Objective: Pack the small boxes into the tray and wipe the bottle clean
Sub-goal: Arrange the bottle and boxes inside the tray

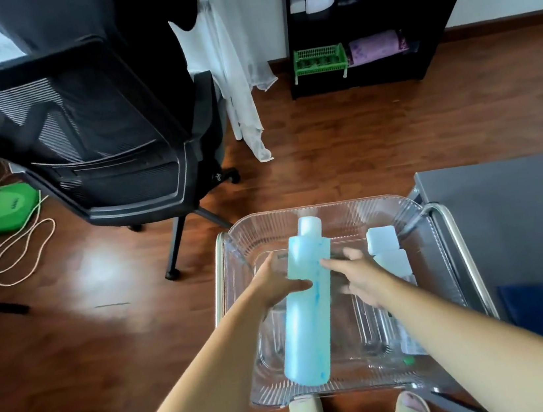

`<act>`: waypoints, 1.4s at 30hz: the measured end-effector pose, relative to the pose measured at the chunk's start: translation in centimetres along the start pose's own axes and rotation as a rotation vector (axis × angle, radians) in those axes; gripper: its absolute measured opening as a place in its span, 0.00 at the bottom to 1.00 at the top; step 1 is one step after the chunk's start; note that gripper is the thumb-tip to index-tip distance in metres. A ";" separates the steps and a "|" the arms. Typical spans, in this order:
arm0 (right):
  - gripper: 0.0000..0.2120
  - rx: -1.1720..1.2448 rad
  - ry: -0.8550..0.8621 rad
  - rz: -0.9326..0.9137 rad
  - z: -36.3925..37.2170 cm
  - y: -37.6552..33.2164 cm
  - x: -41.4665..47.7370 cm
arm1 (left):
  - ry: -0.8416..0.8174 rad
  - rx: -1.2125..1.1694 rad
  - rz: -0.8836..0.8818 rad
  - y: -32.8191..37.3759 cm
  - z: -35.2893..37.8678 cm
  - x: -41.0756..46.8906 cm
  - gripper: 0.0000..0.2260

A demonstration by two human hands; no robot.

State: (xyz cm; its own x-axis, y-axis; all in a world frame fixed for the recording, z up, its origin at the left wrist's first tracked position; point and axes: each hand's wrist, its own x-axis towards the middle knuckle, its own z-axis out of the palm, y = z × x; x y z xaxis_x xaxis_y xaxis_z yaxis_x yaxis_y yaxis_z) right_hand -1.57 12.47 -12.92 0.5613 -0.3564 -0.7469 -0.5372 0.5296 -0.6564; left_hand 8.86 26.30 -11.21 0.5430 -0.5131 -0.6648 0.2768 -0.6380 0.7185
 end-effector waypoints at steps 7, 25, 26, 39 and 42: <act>0.19 -0.187 -0.121 -0.242 -0.5 -3.3 -4.0 | 0.164 -0.041 0.244 0.6 0.8 -5.1 0.31; 0.25 -0.524 -0.111 -0.607 -2.0 -3.3 -9.7 | 0.335 0.100 0.391 0.6 2.6 -10.2 0.36; 0.25 -0.536 -0.109 -0.615 -2.1 -3.5 -9.8 | 0.336 0.129 0.397 0.8 2.3 -10.5 0.37; 0.16 -0.526 0.082 -0.665 -10.2 -8.9 -14.8 | 0.323 0.550 0.741 12.7 3.3 -13.2 0.39; 0.15 -0.509 0.204 -0.652 -14.8 -8.4 -16.2 | 0.211 0.666 0.857 15.8 8.2 -11.9 0.35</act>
State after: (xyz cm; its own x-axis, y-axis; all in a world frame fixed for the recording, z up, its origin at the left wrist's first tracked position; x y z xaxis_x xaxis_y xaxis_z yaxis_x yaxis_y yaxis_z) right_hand -15.50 2.46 3.13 0.7583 -0.6279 -0.1754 -0.3909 -0.2226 -0.8931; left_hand 0.23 17.63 6.36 0.4930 -0.8649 0.0942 -0.7034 -0.3325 0.6283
